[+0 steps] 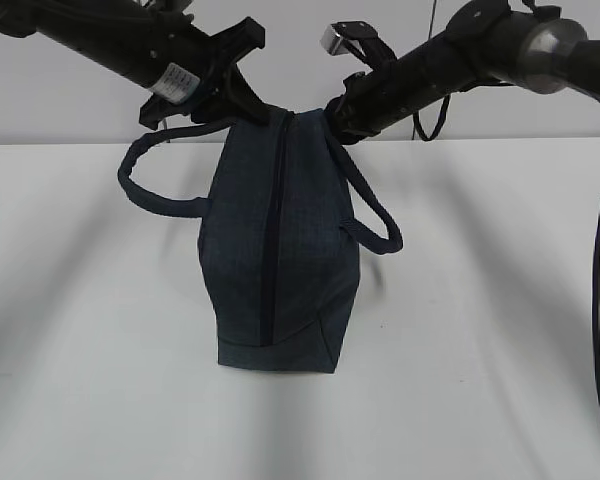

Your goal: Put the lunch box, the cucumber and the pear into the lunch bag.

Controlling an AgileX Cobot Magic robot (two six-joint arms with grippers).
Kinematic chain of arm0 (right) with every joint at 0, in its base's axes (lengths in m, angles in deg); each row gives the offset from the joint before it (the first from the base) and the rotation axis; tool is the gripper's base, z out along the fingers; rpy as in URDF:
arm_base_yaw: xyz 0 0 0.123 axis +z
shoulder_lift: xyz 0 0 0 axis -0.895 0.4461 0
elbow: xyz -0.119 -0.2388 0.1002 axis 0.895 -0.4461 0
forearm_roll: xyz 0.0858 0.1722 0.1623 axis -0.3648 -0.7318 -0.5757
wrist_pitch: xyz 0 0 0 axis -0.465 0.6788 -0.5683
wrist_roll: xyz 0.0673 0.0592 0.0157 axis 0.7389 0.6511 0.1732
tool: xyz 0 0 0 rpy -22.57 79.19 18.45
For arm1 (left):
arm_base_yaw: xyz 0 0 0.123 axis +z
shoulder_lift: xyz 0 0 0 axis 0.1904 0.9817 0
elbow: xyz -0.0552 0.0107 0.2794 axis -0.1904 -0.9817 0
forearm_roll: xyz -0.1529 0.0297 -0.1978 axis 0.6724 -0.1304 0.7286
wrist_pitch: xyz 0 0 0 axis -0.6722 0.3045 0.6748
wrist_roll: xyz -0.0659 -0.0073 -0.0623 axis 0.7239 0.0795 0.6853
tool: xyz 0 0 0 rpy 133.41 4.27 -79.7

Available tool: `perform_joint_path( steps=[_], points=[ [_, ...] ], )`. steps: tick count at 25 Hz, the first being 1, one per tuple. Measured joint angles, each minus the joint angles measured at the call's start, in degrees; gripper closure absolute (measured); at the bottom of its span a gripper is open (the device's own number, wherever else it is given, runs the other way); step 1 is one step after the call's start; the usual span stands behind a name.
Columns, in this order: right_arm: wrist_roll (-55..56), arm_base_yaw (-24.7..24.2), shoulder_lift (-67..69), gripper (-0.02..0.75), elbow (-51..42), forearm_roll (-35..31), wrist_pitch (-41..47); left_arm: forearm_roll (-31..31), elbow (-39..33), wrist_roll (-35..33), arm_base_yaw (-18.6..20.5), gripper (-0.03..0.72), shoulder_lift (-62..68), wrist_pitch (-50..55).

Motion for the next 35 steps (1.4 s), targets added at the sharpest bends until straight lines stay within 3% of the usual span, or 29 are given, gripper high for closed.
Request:
perform_joint_path(
  steps=[6,8,10,14,16,22,30,35],
  points=[
    [1.0,0.1,-0.1,0.750,0.1,0.4,0.2,-0.5,0.0,0.0,0.0,0.666,0.0,0.0],
    [1.2,0.1,-0.1,0.710,0.1,-0.4,0.2,-2.3,0.0,0.0,0.0,0.643,-0.2,0.0],
    [1.5,0.0,-0.1,0.583,0.1,-0.5,-0.4,-4.9,0.0,0.0,0.0,0.524,-0.8,0.2],
    [3.8,-0.3,-1.5,0.244,0.1,-0.5,-0.8,-8.2,0.1,0.3,0.5,0.184,-1.4,0.8],
    [5.0,-0.4,-2.5,0.169,0.2,-0.5,0.0,-8.5,0.1,0.4,1.5,0.121,-1.5,2.2],
    [14.3,-0.5,-4.5,0.186,3.5,1.7,9.6,-11.5,0.1,0.7,5.1,0.140,-4.9,8.2],
    [38.9,-0.5,-6.8,0.220,4.6,10.6,11.2,-31.5,0.1,7.8,5.1,0.147,-11.4,16.7],
    [50.6,-0.1,-11.5,0.222,1.2,19.0,11.3,-39.3,0.1,12.5,5.1,0.148,-14.9,21.6]
  ],
)
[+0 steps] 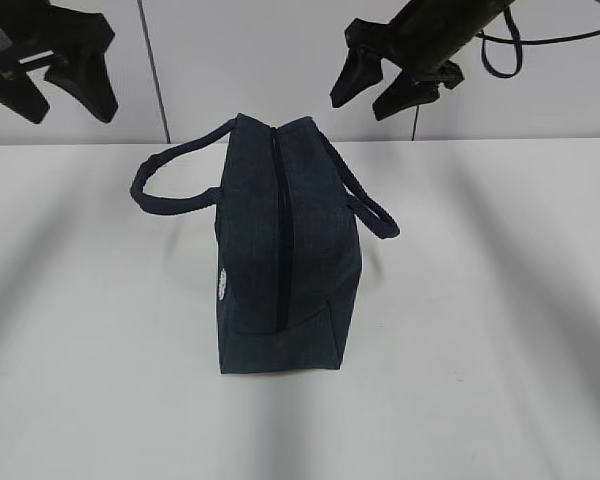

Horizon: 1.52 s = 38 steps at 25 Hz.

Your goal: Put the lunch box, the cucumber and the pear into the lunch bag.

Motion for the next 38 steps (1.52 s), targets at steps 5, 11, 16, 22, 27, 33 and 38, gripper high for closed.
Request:
perform_joint_path(
  steps=[5,11,16,22,27,33,38],
  points=[
    [2.1,0.1,-7.7,0.222,-12.2,4.7,0.1,-2.0,-3.4,1.0,0.0,0.148,-6.1,0.4],
    [2.2,0.1,-18.2,0.222,-25.6,9.2,0.1,-5.6,-16.1,2.6,0.0,0.148,-18.4,0.6],
    [2.2,0.1,-29.7,0.222,-35.2,11.7,0.1,-5.9,-28.3,2.8,0.0,0.148,-31.4,0.7],
    [2.2,0.1,-42.9,0.223,-45.4,11.7,0.3,-5.9,-41.1,2.8,0.0,0.148,-49.1,0.4],
    [2.2,0.1,-55.1,0.225,-56.2,11.7,-0.7,-5.9,-49.3,3.8,0.0,0.148,-62.7,0.3],
    [2.2,0.1,-70.6,0.225,-73.0,13.7,-4.0,-5.9,-58.3,5.5,0.0,0.153,-77.8,1.5],
    [2.2,0.1,-85.2,0.225,-85.8,16.6,-4.7,-5.9,-62.4,5.6,0.0,0.157,-86.5,2.1]
  ],
)
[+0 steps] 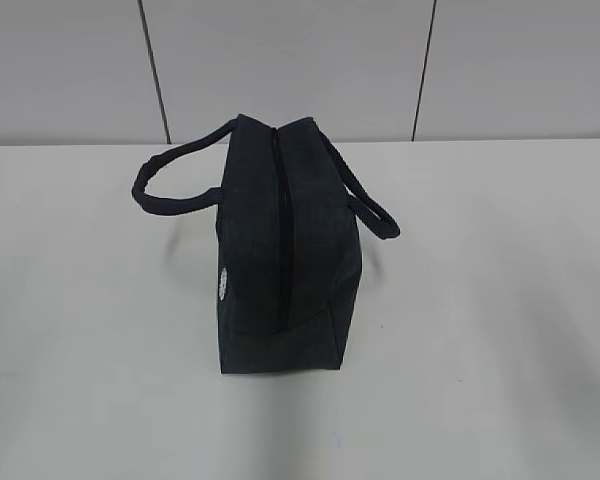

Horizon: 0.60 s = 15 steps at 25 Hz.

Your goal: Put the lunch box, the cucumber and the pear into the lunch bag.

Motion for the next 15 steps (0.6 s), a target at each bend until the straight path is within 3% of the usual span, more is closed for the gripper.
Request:
perform_joint_path(
  steps=[6,15],
  points=[
    [1.8,0.0,-14.2,0.226,-12.3,0.3,0.1,-1.1,-1.8,0.0,0.0,0.158,-5.9,0.5],
    [5.4,0.0,-28.9,0.226,-12.7,2.7,4.7,-2.6,-2.4,0.0,0.0,0.159,-8.3,0.6]
  ],
)
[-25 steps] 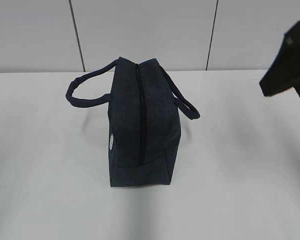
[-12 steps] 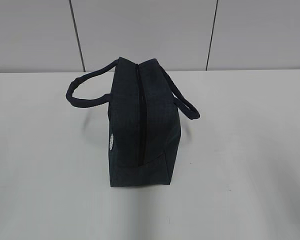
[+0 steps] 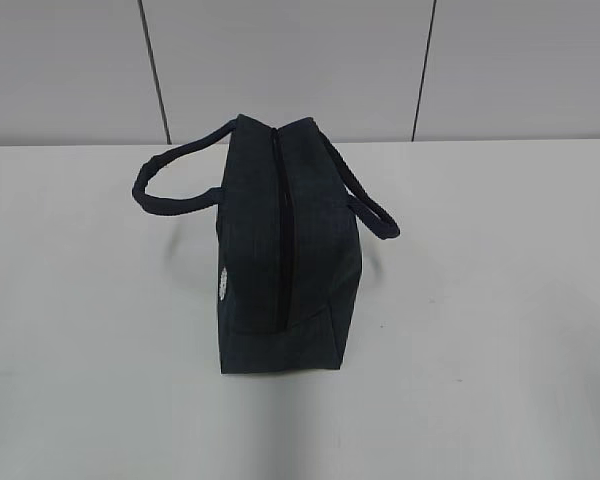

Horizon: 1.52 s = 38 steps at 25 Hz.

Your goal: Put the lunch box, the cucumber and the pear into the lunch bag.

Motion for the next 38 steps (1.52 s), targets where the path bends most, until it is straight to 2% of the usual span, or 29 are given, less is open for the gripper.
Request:
perform_joint_path(
  steps=[12,19,24,38],
  points=[
    [6.6,0.1,-14.6,0.226,1.0,14.2,1.7,0.7,-0.5,1.7,0.0,0.159,-0.1,-0.6],
    [7.3,0.1,-14.7,0.226,-0.9,14.8,-4.4,0.7,-1.3,2.6,0.0,0.196,-0.1,-4.6],
    [7.6,0.1,-14.7,0.226,-1.1,14.9,-4.7,0.7,-3.3,2.7,0.0,0.211,-0.1,-9.0],
    [7.7,0.1,-14.7,0.227,-1.1,14.9,-4.7,0.8,-3.7,2.8,0.0,0.217,-0.1,-9.9]
  ],
)
